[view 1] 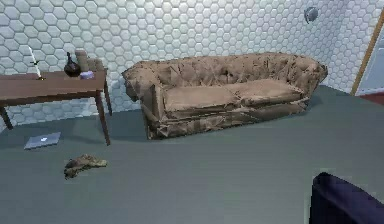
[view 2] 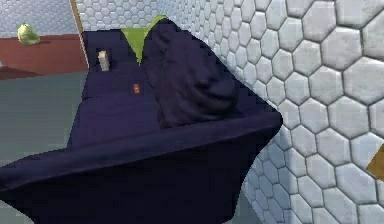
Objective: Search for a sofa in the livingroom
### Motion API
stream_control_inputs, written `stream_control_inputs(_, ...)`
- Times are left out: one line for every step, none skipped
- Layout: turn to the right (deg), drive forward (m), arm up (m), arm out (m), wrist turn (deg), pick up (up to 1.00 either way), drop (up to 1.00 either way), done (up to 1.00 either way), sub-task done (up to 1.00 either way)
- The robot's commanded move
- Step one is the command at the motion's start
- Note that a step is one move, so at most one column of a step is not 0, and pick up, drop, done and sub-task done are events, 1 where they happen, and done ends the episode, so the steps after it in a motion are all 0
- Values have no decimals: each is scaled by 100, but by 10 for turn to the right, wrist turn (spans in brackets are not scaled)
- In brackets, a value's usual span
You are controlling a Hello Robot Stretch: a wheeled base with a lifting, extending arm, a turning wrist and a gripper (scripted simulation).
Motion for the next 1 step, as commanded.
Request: stream_control_inputs(-90,0,0,0,0,0,0,0,0)
